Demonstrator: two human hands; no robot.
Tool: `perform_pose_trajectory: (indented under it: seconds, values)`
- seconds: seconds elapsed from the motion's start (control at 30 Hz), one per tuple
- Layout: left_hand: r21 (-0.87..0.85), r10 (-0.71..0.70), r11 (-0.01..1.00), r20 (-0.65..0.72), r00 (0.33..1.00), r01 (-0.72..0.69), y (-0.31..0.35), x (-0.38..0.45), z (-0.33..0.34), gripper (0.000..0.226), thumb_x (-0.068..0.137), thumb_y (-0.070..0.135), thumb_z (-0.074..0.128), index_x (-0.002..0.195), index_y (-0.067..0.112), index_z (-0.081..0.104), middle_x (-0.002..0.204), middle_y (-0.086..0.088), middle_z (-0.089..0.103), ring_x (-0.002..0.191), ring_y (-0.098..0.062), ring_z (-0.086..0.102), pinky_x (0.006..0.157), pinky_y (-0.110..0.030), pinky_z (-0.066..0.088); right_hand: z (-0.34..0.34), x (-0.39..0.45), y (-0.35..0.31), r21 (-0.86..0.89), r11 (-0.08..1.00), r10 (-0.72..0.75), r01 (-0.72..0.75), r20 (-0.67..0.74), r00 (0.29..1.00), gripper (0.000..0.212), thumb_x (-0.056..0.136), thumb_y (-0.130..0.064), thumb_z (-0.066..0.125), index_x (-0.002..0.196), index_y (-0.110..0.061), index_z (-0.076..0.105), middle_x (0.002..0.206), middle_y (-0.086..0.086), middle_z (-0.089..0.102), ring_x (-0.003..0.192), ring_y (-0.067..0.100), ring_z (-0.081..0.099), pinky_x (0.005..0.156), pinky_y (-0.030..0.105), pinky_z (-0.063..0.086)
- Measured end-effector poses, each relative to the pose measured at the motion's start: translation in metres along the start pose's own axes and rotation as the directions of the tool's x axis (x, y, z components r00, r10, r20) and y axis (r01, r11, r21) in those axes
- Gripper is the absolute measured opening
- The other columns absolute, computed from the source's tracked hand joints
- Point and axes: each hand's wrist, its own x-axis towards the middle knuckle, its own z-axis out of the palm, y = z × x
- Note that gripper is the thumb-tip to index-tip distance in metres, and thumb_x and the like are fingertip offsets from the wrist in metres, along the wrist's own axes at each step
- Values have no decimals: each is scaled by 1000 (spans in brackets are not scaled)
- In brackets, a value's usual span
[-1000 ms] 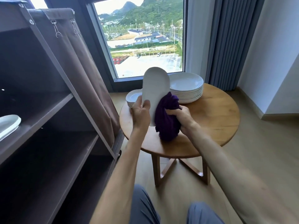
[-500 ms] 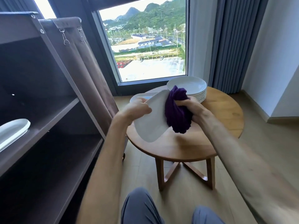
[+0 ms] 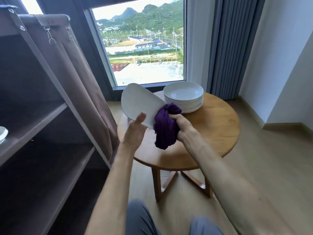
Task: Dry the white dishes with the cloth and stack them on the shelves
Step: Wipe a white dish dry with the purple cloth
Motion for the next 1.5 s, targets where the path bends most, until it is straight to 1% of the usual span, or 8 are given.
perform_pose_trajectory:
  seconds: [0.17,0.3,0.5,0.83,0.97,1.03,1.23,1.5]
  values:
    - [-215,1,974,-281,960,-64,1,5,16,51,79,28,64,127,14,59,96,-10,73,90,-29,70,74,-43,60,5,-2,21,-297,943,-177,152,-59,982,42,82,-7,77,122,3,67,116,22,71,108,36,69,97,49,55]
    - [-102,-125,989,-179,976,108,6,4,12,58,88,60,55,129,20,63,115,-13,74,105,-32,68,91,-48,57,-1,-6,-1,-792,371,-633,485,166,756,68,72,-32,88,130,-19,55,123,3,68,112,22,63,98,40,50]
    - [-19,-135,991,-90,987,134,8,0,37,46,104,57,40,115,26,74,113,-9,77,101,-23,74,79,-36,62,40,-13,-27,-757,-163,-780,633,491,388,37,88,-38,70,119,-20,61,105,7,64,89,29,63,75,41,53]
    - [-168,7,984,-279,960,-56,2,13,41,53,89,74,52,98,30,81,104,-2,77,102,-22,73,89,-40,58,75,-38,-28,-576,5,-604,817,649,462,20,90,-27,74,74,-18,66,68,0,62,65,19,56,65,35,44]
    - [-206,-48,978,-288,957,-13,18,22,9,73,77,86,53,75,17,75,75,-8,70,73,-25,71,73,-37,60,57,-36,-16,-622,105,-355,776,705,614,20,84,-13,75,70,-12,60,66,6,53,66,15,47,67,34,39]
    - [-227,-51,974,-296,954,-18,22,23,-1,70,82,79,58,94,13,76,80,-10,74,76,-27,73,73,-41,61,46,-35,-10,-686,114,-290,719,669,684,20,78,-13,77,68,-20,60,64,2,53,65,14,47,68,34,41]
    - [-80,-16,997,-277,961,-6,23,15,5,54,83,65,61,104,17,73,85,-9,76,79,-26,75,70,-39,62,36,-14,17,-874,103,-658,475,298,692,7,77,-31,70,74,-30,64,75,-1,67,78,27,62,66,31,42]
    - [46,-103,993,-133,986,110,6,0,19,57,102,58,44,125,13,69,122,-18,71,115,-32,68,102,-47,55,54,-8,5,-871,312,-747,381,23,664,28,87,-52,62,82,-25,65,91,0,74,93,28,69,73,33,50]
